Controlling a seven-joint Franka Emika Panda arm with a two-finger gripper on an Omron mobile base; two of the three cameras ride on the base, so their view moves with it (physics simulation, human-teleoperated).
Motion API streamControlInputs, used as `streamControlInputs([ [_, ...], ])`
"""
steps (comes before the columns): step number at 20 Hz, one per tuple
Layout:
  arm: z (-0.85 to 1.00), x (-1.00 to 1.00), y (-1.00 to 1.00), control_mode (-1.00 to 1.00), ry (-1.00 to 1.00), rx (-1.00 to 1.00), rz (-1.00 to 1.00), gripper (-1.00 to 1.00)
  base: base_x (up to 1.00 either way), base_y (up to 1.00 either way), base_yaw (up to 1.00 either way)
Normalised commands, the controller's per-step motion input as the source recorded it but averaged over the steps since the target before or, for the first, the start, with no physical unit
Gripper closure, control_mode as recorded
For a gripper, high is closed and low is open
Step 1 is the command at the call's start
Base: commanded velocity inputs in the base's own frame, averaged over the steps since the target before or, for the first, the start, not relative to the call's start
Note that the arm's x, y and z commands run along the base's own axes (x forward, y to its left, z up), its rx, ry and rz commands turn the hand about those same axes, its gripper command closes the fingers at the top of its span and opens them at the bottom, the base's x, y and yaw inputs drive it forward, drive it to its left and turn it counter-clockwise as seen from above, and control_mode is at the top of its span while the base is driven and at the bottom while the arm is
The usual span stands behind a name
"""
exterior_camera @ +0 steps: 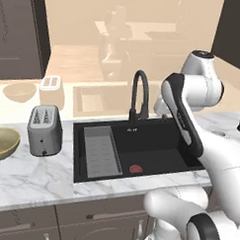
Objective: Pick the mug and place it in the sink. Pick the bowl and place it in the open cabinet and then close the cabinet.
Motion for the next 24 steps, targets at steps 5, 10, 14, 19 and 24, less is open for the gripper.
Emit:
streamControlInputs([
  [5, -0.08, -0.52, -0.44, -1.0, 0.0, 0.0, 0.0, -1.0, 0.0, 0.0, 0.0],
  [10, -0.16, -0.33, -0.5, -1.0, 0.0, 0.0, 0.0, -1.0, 0.0, 0.0, 0.0],
  [14, -0.28, -0.12, -0.46, -1.0, 0.01, 0.0, 0.0, -1.0, 0.0, 0.0, 0.0],
  [19, -0.3, -0.01, -0.42, -1.0, 0.01, 0.0, 0.0, -1.0, 0.0, 0.0, 0.0],
  [24, -0.23, 0.03, -0.41, -1.0, 0.02, 0.0, 0.0, -1.0, 0.0, 0.0, 0.0],
])
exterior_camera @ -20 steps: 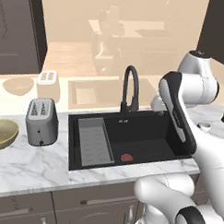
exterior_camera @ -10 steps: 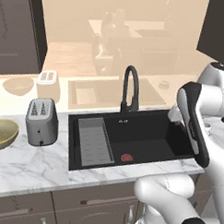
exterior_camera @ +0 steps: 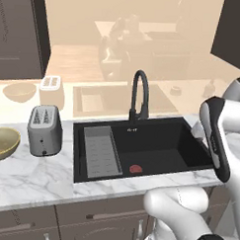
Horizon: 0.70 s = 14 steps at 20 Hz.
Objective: Pick the mug and place it in the sink. Pick the bowl and place it in the open cabinet and then close the cabinet.
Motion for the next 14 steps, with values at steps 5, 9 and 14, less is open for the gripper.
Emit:
streamControlInputs([
  [5, -0.19, 0.19, -0.39, -1.0, 0.05, 0.0, 0.01, -1.0, 0.0, 0.0, 0.0],
  [9, -0.21, 0.25, -0.38, -1.0, 0.04, 0.0, 0.01, -1.0, 0.0, 0.0, 0.0],
  [14, -0.23, 0.25, -0.36, -1.0, 0.06, 0.0, 0.01, -1.0, 0.0, 0.0, 0.0],
])
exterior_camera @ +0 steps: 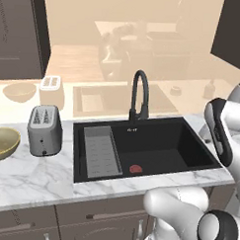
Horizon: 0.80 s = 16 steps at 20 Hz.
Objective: Pick the mug and place it in the sink. Pick the bowl and place it in the open cabinet and then close the cabinet.
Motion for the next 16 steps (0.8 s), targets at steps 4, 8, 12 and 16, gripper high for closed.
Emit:
streamControlInputs([
  [4, -0.25, 0.25, -0.32, -1.0, 0.04, 0.0, 0.0, -1.0, 0.0, 0.0, 0.0],
  [8, -0.26, 0.24, -0.29, -1.0, 0.01, 0.0, 0.0, -1.0, 0.0, 0.0, 0.0],
  [12, -0.25, 0.23, -0.28, -1.0, 0.01, 0.0, 0.0, -1.0, 0.0, 0.0, 0.0],
  [16, -0.24, 0.27, -0.26, -1.0, 0.0, 0.0, 0.0, -1.0, 0.0, 0.0, 0.0],
])
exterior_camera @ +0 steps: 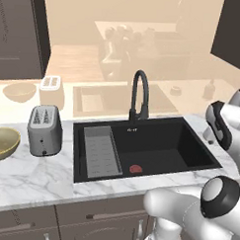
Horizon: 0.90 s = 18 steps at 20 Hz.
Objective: Pick the mug and place it in the sink. Pick the bowl and place it in the open cabinet and then close the cabinet.
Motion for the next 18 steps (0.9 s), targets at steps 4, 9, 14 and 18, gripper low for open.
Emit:
streamControlInputs([
  [4, -0.13, 0.26, -0.3, -1.0, 0.0, 0.0, 0.0, -1.0, 0.0, 0.0, 0.0],
  [9, -0.11, 0.2, -0.35, -1.0, 0.03, 0.0, 0.0, -1.0, 0.0, 0.0, 0.0],
  [14, -0.15, 0.19, -0.34, -1.0, 0.05, 0.0, 0.0, -1.0, 0.0, 0.0, 0.0],
  [18, -0.17, 0.22, -0.3, -1.0, 0.04, 0.0, 0.0, -1.0, 0.0, 0.0, 0.0],
])
